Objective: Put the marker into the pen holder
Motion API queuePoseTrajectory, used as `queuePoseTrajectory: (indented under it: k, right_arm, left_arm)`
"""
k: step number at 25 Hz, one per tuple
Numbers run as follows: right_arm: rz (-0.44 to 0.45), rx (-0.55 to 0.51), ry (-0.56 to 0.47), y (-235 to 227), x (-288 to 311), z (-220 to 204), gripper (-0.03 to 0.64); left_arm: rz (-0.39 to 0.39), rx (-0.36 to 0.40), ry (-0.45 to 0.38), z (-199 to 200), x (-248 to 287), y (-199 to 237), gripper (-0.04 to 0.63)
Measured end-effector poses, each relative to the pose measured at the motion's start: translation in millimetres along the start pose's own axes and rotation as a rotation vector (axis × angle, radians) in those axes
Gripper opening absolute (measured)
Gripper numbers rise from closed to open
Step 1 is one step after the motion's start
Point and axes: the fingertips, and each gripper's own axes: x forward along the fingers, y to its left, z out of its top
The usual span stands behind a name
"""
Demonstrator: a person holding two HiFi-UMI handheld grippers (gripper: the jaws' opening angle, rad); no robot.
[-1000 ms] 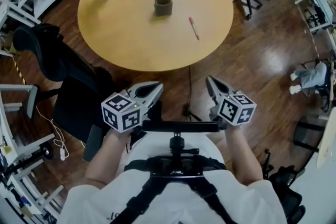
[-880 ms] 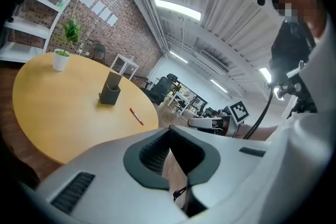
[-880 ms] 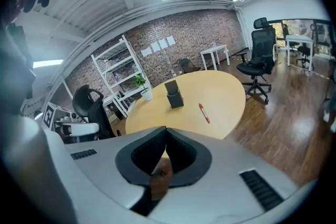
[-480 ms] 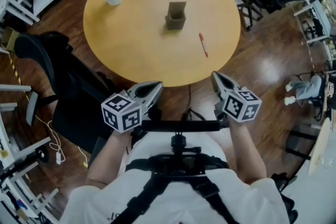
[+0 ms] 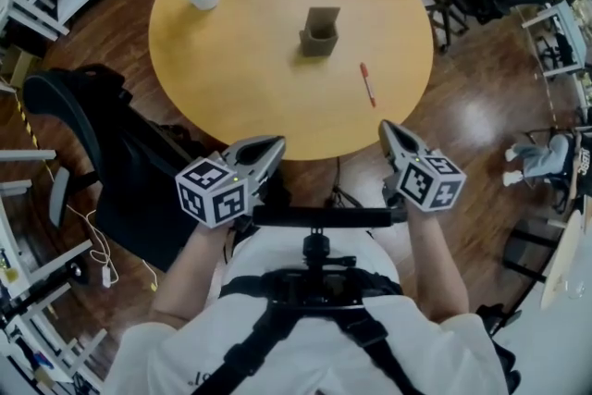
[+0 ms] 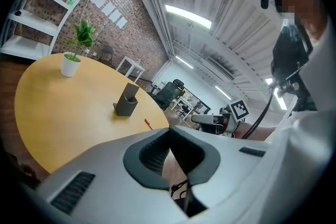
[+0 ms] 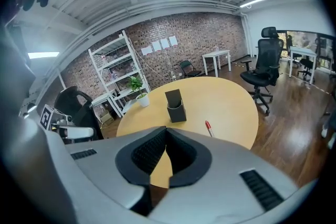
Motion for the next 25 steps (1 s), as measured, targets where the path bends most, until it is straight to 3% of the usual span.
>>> queuePoseTrajectory:
  k: [11,18,25]
  right_arm:
    - [-0.039,0.005,0.01,-13.4,19.1,4.7,-0.005]
    - [-0.069,0.019,0.017,-40.2,33.9,2.8,-0.005]
    - [-0.066,-0.006,0.078,-62.2,61.7,-8.4,-0.005]
  left_arm:
    - [-0.009,-0.004,0.015,10.8,5.5,14.9,-0.003]
    - [-0.028,0.004,0.064,4.5,22.7,1.3,-0.003]
    - [0.007,0.006,0.075,8.2,29.4,0.5,-0.003]
